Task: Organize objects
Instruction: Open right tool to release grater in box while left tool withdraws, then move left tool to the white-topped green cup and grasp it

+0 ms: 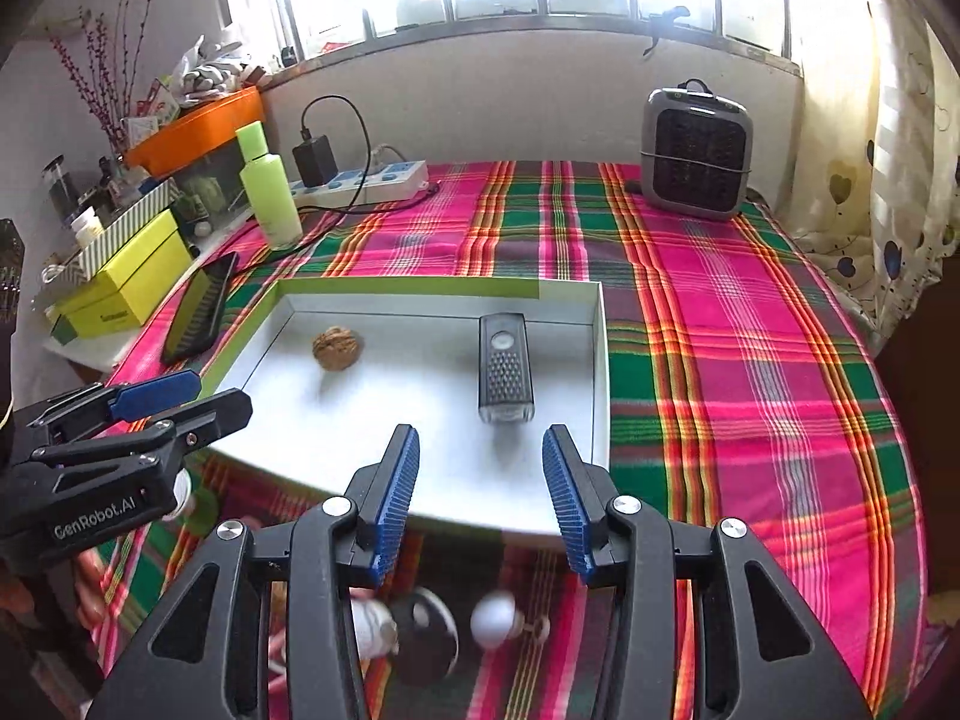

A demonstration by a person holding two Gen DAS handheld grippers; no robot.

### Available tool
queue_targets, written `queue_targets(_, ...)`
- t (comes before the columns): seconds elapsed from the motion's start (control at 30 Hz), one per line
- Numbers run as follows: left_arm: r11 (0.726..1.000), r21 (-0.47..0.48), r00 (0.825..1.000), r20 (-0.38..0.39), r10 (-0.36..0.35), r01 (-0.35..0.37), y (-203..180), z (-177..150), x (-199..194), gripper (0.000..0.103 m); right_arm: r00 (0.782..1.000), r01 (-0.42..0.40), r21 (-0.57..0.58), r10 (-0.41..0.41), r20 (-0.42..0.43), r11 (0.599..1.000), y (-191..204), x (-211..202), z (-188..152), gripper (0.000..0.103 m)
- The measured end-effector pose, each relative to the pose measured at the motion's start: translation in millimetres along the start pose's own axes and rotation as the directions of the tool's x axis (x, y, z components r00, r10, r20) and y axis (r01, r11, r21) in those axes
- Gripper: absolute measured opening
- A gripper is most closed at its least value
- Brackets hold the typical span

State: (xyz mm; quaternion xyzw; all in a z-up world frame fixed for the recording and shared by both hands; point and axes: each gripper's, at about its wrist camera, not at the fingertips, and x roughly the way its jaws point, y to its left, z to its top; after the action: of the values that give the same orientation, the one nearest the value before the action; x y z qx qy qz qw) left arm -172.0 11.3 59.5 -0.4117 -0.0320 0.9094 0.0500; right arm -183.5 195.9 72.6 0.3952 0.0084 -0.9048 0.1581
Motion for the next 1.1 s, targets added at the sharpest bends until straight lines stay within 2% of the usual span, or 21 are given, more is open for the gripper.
queue_targets(0.27, 0.999, -0.047, 1.000, 0.020, -0.010, 0.011, 14.4, -33.6, -29.0, 0.055, 0.999, -0.007, -0.003, 0.007, 0.039, 1.000, 5.3, -32.3, -23.3, 0.044)
queue_targets(0.4, 0.998, -0.055, 0.999, 0.036, 0.029, -0.027, 21.3, -50.0, -39.8, 0.055, 0.999, -0.007, -0.019, 0.008, 0.050, 1.000, 8.1, -42.5, -35.7, 0.044)
queue_targets(0.7, 0.996, -0.081, 0.999, 0.000, 0.034, -0.034, 32.1, -72.8, -30.8, 0.055, 0.999, -0.013, -0.028, 0.014, 0.047, 1.000, 9.3, -51.0, -59.3, 0.044)
queue_targets(1.1, 0.994, -0.102, 0.999, -0.025, 0.041, -0.043, 36.7, -71.9, -2.7, 0.055, 1.000, -0.007, 0.030, 0.007, 0.020, 1.000, -4.3, -47.1, -74.1, 0.044)
